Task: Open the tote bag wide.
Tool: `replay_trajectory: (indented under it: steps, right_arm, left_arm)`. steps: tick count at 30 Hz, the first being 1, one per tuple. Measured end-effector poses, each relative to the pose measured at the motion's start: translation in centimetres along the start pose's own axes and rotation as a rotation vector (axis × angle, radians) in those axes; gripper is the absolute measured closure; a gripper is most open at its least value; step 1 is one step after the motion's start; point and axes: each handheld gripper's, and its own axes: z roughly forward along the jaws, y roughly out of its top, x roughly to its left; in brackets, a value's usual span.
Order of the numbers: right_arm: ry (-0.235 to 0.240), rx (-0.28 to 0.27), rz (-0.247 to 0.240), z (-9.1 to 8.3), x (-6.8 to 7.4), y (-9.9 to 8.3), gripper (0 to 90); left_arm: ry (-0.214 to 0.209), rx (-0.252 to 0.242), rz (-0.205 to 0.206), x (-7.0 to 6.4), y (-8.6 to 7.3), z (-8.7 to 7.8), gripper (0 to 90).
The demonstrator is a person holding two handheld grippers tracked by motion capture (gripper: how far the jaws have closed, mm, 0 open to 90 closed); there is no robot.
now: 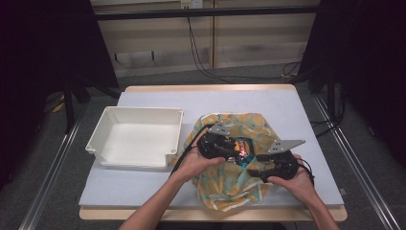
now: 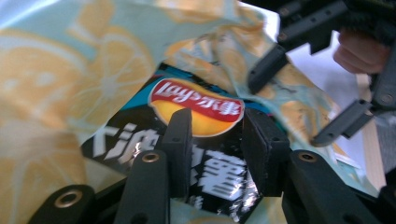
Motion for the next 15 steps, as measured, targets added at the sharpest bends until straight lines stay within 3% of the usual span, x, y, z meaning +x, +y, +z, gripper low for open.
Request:
replay_trajectory:
  steps: [2,5,6,10,15]
  right_arm:
    - [-0.003,0.017,0.001,0.1,0.0,-0.6,31.4]
    - [-0.031,0.058,-0.01,0.5,0.3,-1.3,38.9]
    - [-0.036,0.061,-0.006,0.6,0.3,-1.4,46.2]
    - [-0.028,0.038,0.022,-0.3,0.3,-2.1,64.6]
    - [-0.021,-0.005,0.042,-2.3,0.6,-3.1,75.5]
  left_arm:
    - [0.009,-0.013,-0.018,0.3,-0.3,-0.1,61.0]
    - [0.02,-0.02,-0.03,0.6,-0.6,-0.4,57.8]
    - [0.019,-0.027,-0.034,0.6,-0.7,-0.4,56.6]
    - [0.032,-0.029,-0.038,0.5,-0.9,-0.8,53.0]
    - [0.034,-0.031,-0.045,0.7,-0.9,-0.9,52.9]
